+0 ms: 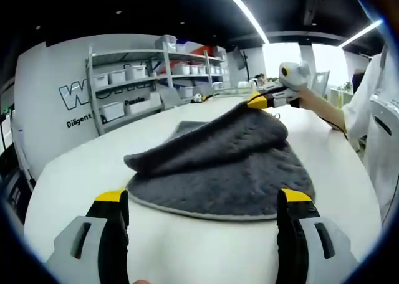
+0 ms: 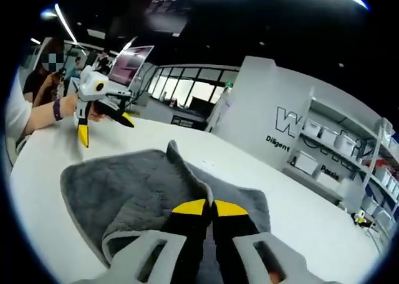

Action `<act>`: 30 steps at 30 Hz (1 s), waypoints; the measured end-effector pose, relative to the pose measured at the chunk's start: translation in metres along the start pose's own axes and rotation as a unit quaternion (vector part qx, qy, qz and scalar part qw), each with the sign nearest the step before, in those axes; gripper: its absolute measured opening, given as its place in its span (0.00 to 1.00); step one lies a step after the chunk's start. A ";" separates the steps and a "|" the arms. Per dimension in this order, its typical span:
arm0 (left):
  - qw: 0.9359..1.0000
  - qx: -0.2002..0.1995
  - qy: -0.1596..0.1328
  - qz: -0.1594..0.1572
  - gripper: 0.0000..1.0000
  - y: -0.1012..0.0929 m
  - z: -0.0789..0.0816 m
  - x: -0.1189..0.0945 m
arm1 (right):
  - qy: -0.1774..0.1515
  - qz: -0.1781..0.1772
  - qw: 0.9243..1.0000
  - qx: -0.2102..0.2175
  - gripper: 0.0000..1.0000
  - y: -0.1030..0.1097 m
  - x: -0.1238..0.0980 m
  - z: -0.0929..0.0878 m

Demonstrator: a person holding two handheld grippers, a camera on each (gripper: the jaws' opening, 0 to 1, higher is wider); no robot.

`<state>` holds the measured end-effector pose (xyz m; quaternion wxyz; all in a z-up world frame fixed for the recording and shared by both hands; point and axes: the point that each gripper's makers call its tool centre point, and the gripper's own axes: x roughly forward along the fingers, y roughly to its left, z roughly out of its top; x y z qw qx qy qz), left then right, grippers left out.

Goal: Open the folded towel by lifting each exposed corner and separating the folded layers until the towel lies flat within the target outline without major curled edges

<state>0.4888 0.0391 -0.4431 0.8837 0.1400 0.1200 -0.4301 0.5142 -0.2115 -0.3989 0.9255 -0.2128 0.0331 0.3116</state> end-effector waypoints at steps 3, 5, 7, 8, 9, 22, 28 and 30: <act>1.000 0.000 0.000 0.001 0.97 0.000 0.000 0.000 | 0.000 -0.004 1.000 0.002 0.00 -0.003 -0.001 0.000; 1.000 0.000 0.000 0.001 0.97 0.001 0.000 -0.001 | 0.000 -0.007 1.000 0.003 0.00 -0.005 -0.002 -0.001; 1.000 0.000 0.000 0.001 0.97 0.001 0.000 -0.001 | 0.000 -0.009 1.000 0.005 0.00 -0.007 -0.002 -0.001; 1.000 0.000 0.000 0.001 0.97 0.001 0.000 -0.001 | -0.001 -0.011 1.000 0.006 0.00 -0.009 -0.003 -0.001; 1.000 0.000 0.000 0.001 0.97 0.001 0.000 -0.001 | -0.001 -0.013 1.000 0.007 0.00 -0.010 -0.004 -0.001; 1.000 0.000 0.000 0.001 0.97 0.000 0.000 -0.001 | -0.001 -0.039 0.999 0.021 0.00 -0.030 -0.011 -0.005; 1.000 0.000 0.001 0.001 0.97 0.000 0.000 0.000 | -0.001 -0.051 0.998 0.028 0.00 -0.039 -0.014 -0.006; 1.000 0.000 0.001 0.001 0.97 0.000 0.000 0.000 | -0.002 -0.054 0.998 0.030 0.00 -0.041 -0.016 -0.006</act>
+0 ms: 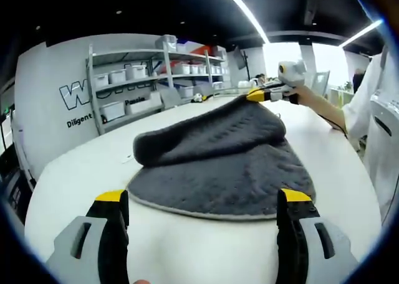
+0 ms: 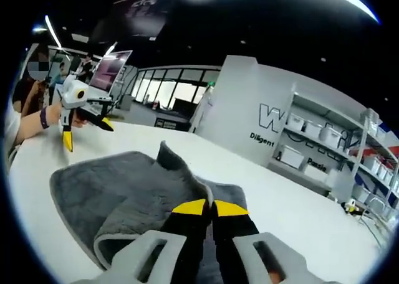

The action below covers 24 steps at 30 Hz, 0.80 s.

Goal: Open the folded towel by lifting each exposed corner and separating the folded layers until the towel lies flat within the target outline without major curled edges

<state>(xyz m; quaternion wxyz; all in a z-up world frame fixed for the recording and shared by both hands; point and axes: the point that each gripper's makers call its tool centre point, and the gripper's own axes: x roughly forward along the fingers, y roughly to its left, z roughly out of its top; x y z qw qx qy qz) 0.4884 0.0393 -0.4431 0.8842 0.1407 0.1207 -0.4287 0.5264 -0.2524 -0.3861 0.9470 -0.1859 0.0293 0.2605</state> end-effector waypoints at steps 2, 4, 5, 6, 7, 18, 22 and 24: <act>1.000 -0.001 -0.001 0.000 0.97 0.000 0.000 0.000 | -0.001 -0.004 1.000 0.002 0.00 -0.004 -0.001 0.000; 1.000 -0.001 -0.001 0.000 0.97 0.000 0.000 0.000 | -0.002 -0.007 1.000 0.004 0.00 -0.007 -0.002 0.000; 1.000 0.000 0.000 0.000 0.97 0.000 0.000 0.000 | -0.002 -0.009 1.000 0.005 0.00 -0.008 -0.003 0.000; 1.000 0.000 0.000 0.000 0.97 0.001 0.000 0.000 | -0.002 -0.011 1.000 0.005 0.00 -0.009 -0.003 0.000; 1.000 0.000 0.000 -0.001 0.97 0.001 0.000 0.000 | -0.002 -0.013 1.000 0.006 0.00 -0.011 -0.003 0.000; 1.000 0.000 0.000 -0.001 0.97 0.001 0.000 0.000 | -0.005 -0.025 1.000 0.017 0.00 -0.022 -0.008 -0.001; 1.000 0.000 0.000 0.000 0.97 0.000 0.000 0.000 | -0.006 -0.029 0.999 0.021 0.00 -0.025 -0.009 -0.001; 1.000 0.000 0.000 0.000 0.97 0.000 0.000 0.000 | -0.006 -0.032 0.999 0.022 0.00 -0.028 -0.010 -0.001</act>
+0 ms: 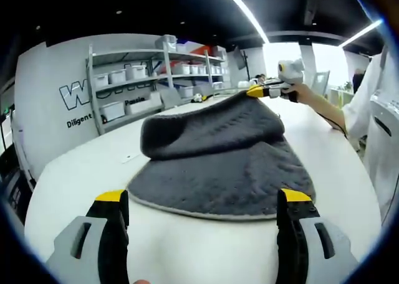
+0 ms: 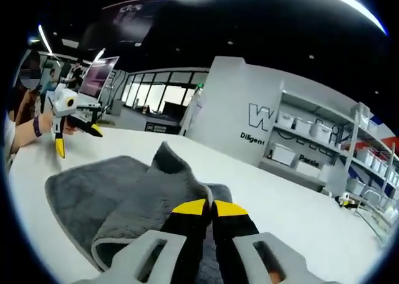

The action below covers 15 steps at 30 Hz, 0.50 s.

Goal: Open the folded towel by lifting each exposed corner and separating the folded layers until the towel lies flat within the target outline without major curled edges

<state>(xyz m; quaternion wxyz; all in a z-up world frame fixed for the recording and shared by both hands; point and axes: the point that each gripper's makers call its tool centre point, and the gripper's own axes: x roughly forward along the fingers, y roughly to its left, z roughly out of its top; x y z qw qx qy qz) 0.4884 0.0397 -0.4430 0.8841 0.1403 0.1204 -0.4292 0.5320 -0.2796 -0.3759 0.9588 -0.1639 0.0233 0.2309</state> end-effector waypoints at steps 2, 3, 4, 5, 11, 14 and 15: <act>1.000 0.000 0.000 0.000 0.97 0.000 0.000 0.000 | 0.000 -0.003 1.000 0.003 0.00 -0.002 -0.001 0.000; 1.000 0.000 0.000 0.000 0.97 0.000 0.000 0.000 | 0.000 -0.005 1.000 0.005 0.00 -0.004 -0.001 -0.001; 1.000 0.000 0.000 0.000 0.97 0.000 0.000 0.000 | 0.000 -0.006 1.000 0.006 0.00 -0.004 -0.001 -0.001; 1.000 -0.001 0.000 -0.001 0.97 0.000 0.000 0.000 | 0.001 -0.007 1.000 0.007 0.00 -0.005 -0.001 -0.002; 1.000 -0.001 0.001 -0.001 0.97 0.000 0.000 0.001 | 0.006 -0.011 1.000 0.012 0.00 -0.009 -0.002 -0.005; 1.000 -0.001 0.000 -0.001 0.97 0.000 0.000 0.001 | 0.005 -0.014 1.000 0.013 0.00 -0.010 -0.002 -0.005; 1.000 -0.001 0.001 -0.001 0.97 0.000 -0.001 0.001 | 0.006 -0.014 1.000 0.013 0.00 -0.011 -0.003 -0.005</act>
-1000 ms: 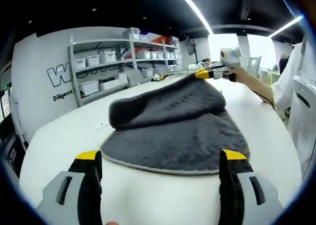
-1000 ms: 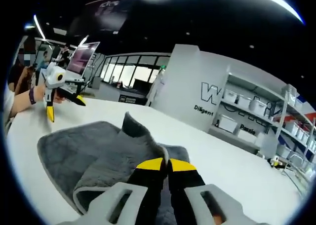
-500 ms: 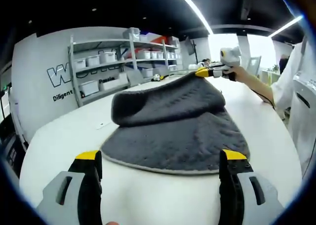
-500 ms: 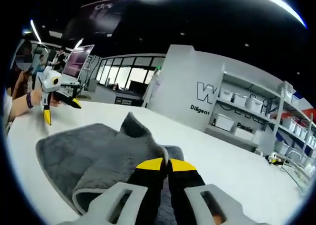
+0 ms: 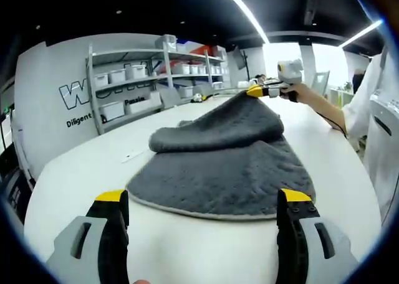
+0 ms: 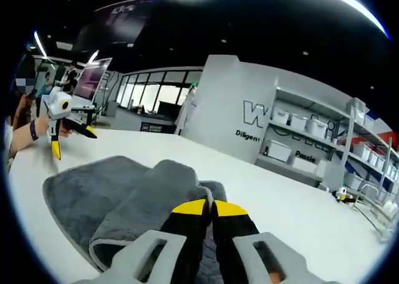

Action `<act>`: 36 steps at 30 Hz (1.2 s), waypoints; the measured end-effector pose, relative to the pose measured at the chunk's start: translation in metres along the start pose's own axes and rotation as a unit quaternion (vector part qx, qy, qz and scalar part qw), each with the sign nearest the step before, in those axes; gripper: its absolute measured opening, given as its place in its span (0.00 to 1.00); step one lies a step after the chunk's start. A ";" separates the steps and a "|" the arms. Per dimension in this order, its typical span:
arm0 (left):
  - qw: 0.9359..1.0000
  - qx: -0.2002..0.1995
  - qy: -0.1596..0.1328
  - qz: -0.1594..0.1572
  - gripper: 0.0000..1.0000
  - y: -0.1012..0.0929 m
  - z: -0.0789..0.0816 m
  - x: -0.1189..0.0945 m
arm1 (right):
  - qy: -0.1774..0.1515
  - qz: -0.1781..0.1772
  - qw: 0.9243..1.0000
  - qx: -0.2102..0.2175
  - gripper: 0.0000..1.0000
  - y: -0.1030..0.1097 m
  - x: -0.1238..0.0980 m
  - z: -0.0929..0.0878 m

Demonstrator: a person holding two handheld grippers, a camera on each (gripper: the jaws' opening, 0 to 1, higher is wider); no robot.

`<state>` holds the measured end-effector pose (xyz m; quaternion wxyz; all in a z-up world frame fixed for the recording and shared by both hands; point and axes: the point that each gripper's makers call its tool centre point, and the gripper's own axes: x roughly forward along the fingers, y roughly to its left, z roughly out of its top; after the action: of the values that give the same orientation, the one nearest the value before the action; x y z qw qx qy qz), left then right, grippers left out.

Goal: Open the folded towel by lifting each exposed corner and separating the folded layers until the towel lies flat within the target outline without major curled edges

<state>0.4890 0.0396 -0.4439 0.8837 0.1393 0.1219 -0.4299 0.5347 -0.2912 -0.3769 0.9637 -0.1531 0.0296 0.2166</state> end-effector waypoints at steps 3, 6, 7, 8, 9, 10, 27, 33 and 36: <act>1.000 0.000 0.001 -0.001 0.97 -0.001 0.000 0.000 | -0.001 -0.002 1.000 0.003 0.00 -0.002 -0.001 0.000; 1.000 0.000 0.000 -0.001 0.97 -0.001 0.000 0.001 | -0.002 -0.005 1.000 0.004 0.00 -0.004 -0.002 0.001; 1.000 0.000 0.000 -0.001 0.97 -0.001 0.000 0.001 | -0.003 -0.005 1.000 0.005 0.00 -0.005 -0.002 0.001; 1.000 0.000 0.001 -0.001 0.97 -0.001 0.000 0.001 | -0.003 -0.007 1.000 0.006 0.00 -0.006 -0.002 0.001; 1.000 0.000 0.001 -0.001 0.97 -0.001 -0.001 0.001 | -0.004 -0.008 1.000 0.006 0.00 -0.007 -0.002 0.001; 1.000 0.000 0.001 -0.001 0.97 -0.001 -0.001 0.001 | -0.004 -0.009 1.000 0.007 0.00 -0.008 -0.003 0.001; 1.000 0.002 0.000 -0.001 0.97 -0.001 0.000 0.000 | -0.007 -0.039 0.999 0.026 0.00 -0.030 -0.012 -0.001; 1.000 0.002 -0.001 0.001 0.97 0.000 0.001 -0.001 | -0.008 -0.048 0.998 0.031 0.00 -0.038 -0.015 -0.002; 1.000 0.002 -0.001 0.001 0.97 0.000 0.001 -0.001 | -0.008 -0.054 0.998 0.035 0.00 -0.043 -0.018 -0.003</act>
<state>0.4884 0.0398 -0.4425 0.8840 0.1407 0.1199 -0.4294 0.5374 -0.3366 -0.3655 0.9791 -0.1186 0.0211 0.1639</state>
